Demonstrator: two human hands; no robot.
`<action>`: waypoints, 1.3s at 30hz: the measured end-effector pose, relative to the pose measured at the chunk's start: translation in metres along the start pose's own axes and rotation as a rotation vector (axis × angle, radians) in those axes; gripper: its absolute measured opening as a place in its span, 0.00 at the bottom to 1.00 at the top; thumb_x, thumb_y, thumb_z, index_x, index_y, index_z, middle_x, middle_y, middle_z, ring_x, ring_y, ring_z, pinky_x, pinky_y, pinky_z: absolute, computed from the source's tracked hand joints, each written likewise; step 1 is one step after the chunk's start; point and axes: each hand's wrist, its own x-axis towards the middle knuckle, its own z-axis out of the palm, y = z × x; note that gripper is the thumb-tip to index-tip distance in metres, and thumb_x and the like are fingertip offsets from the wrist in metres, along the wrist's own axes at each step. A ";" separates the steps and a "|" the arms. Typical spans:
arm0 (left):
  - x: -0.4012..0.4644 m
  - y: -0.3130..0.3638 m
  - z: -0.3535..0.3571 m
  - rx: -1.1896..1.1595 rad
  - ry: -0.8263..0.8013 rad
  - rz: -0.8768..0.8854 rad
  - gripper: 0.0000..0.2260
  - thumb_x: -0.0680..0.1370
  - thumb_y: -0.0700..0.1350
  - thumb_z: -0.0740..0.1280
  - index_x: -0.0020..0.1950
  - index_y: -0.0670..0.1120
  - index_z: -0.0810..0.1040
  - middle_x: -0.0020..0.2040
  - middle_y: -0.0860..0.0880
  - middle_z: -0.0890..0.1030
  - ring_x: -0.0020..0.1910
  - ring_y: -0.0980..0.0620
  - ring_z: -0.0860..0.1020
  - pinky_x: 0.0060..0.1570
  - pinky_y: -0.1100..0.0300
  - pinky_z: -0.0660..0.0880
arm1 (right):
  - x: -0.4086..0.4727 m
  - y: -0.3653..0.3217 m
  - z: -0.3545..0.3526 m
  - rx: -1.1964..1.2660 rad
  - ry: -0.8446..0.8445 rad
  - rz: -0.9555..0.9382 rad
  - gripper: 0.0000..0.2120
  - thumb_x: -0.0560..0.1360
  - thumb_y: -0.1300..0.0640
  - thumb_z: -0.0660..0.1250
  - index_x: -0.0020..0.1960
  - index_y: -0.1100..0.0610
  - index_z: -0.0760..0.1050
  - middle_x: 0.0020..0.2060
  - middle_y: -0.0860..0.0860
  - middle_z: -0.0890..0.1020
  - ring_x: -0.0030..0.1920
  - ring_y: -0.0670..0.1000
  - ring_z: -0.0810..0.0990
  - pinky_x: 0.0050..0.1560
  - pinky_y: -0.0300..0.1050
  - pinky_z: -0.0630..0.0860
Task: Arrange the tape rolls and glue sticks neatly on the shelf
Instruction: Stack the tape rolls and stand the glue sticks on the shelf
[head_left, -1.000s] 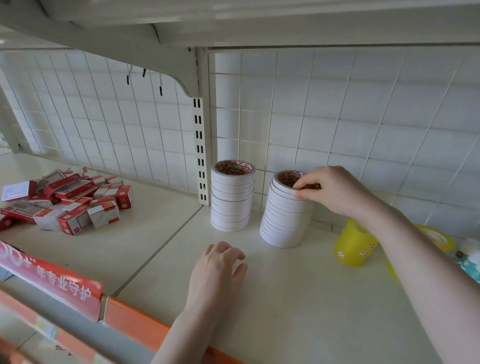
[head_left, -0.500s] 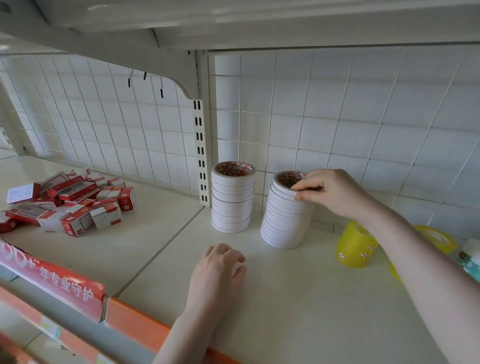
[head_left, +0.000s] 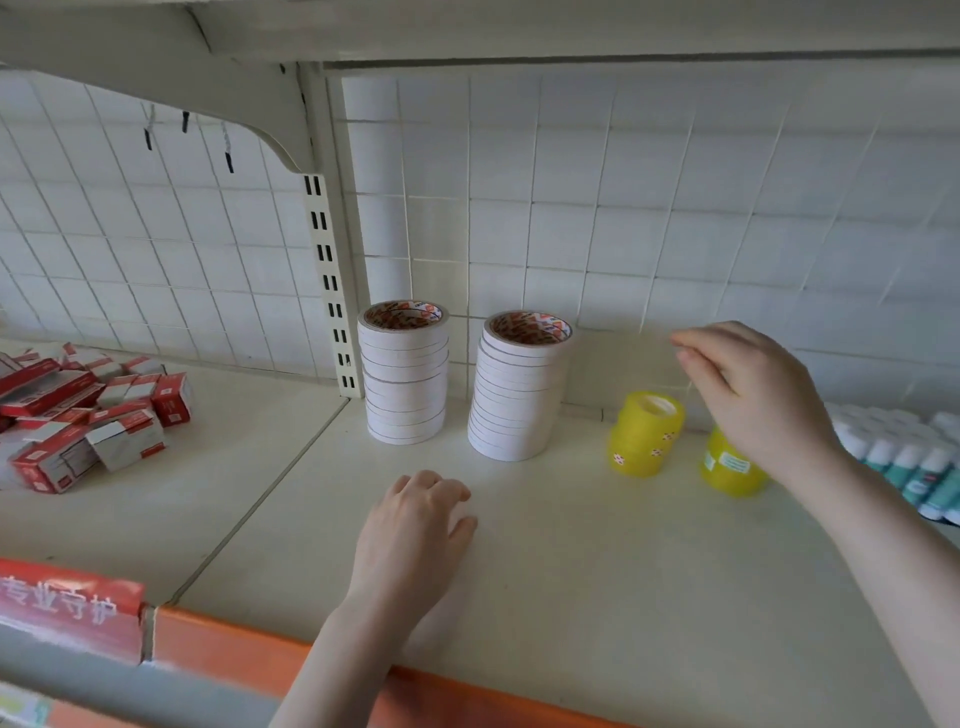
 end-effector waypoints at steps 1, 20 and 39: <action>0.000 0.006 -0.001 0.003 -0.003 0.017 0.14 0.79 0.54 0.60 0.63 0.55 0.73 0.59 0.57 0.73 0.60 0.55 0.69 0.50 0.63 0.68 | -0.013 0.006 -0.009 -0.032 -0.001 0.025 0.16 0.75 0.54 0.58 0.53 0.61 0.80 0.46 0.57 0.81 0.47 0.60 0.79 0.46 0.43 0.69; -0.072 0.345 0.096 -0.081 -0.098 0.382 0.16 0.78 0.53 0.61 0.66 0.53 0.72 0.63 0.53 0.73 0.63 0.51 0.68 0.56 0.58 0.68 | -0.299 0.213 -0.273 -0.697 0.007 0.533 0.07 0.65 0.62 0.74 0.40 0.63 0.79 0.33 0.61 0.79 0.34 0.63 0.79 0.36 0.55 0.78; -0.110 0.759 0.243 -0.176 -0.168 0.578 0.16 0.78 0.52 0.63 0.65 0.51 0.73 0.62 0.50 0.74 0.62 0.49 0.70 0.55 0.56 0.69 | -0.425 0.513 -0.511 -0.792 0.013 0.703 0.09 0.72 0.59 0.70 0.50 0.62 0.80 0.41 0.60 0.82 0.41 0.61 0.80 0.41 0.52 0.76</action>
